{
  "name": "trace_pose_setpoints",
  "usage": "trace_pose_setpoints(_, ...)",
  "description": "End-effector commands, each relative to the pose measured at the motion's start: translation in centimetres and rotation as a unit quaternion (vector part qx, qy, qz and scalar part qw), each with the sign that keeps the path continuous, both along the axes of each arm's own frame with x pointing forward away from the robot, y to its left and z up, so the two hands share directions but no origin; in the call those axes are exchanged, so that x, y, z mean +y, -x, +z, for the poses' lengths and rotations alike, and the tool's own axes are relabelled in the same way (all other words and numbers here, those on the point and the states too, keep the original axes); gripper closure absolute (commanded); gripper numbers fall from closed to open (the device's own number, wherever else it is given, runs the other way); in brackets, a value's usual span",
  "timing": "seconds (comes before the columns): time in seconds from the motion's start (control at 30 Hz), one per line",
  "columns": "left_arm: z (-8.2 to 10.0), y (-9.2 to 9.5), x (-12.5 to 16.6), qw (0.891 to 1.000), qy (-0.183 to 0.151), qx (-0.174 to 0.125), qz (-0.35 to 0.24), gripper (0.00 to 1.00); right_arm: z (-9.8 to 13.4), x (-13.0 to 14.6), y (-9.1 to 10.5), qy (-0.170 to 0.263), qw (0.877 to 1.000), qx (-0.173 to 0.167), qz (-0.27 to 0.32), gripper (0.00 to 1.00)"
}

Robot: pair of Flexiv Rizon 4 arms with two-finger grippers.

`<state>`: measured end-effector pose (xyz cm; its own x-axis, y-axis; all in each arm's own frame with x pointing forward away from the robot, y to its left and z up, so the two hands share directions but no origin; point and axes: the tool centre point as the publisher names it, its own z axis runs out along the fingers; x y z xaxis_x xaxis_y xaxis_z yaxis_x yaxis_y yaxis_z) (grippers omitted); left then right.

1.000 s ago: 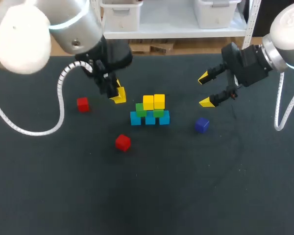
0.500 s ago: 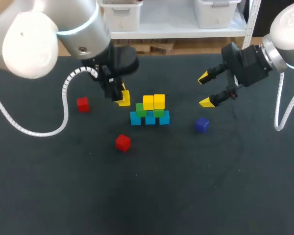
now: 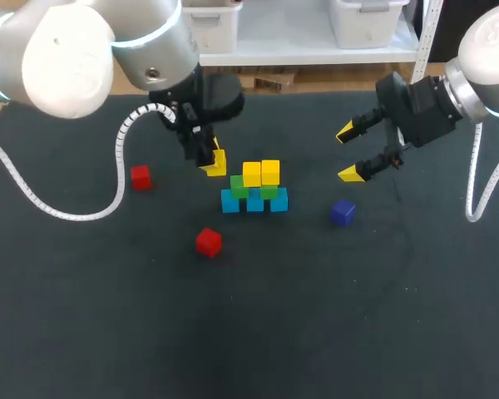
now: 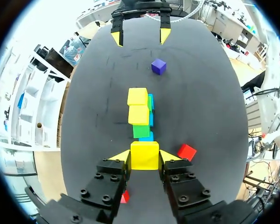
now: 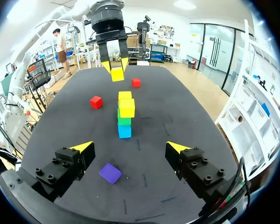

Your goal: Place the blue cubes, place green cubes on the blue cubes, place the yellow cubes on the green cubes, then place the red cubes on the yellow cubes, and place purple cube on the red cubes.

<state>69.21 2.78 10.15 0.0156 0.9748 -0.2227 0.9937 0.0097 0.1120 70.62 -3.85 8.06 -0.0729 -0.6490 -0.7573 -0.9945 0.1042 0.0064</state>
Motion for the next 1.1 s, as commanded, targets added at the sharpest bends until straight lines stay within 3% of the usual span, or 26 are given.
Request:
trace_pose_setpoints(0.03, -0.4, -0.7, -0.6, 1.0, -0.003, 0.007, -0.003, 1.0, -0.1, 0.0, -0.1, -0.001, 1.0, 0.0, 0.001, 0.0)
trace_pose_setpoints(1.1, -2.4, -1.1, -2.0, 1.0, 0.002, 0.03, 0.004, 1.0, -0.1, 0.0, -0.1, -0.001, 1.0, 0.0, 0.001, 0.0)
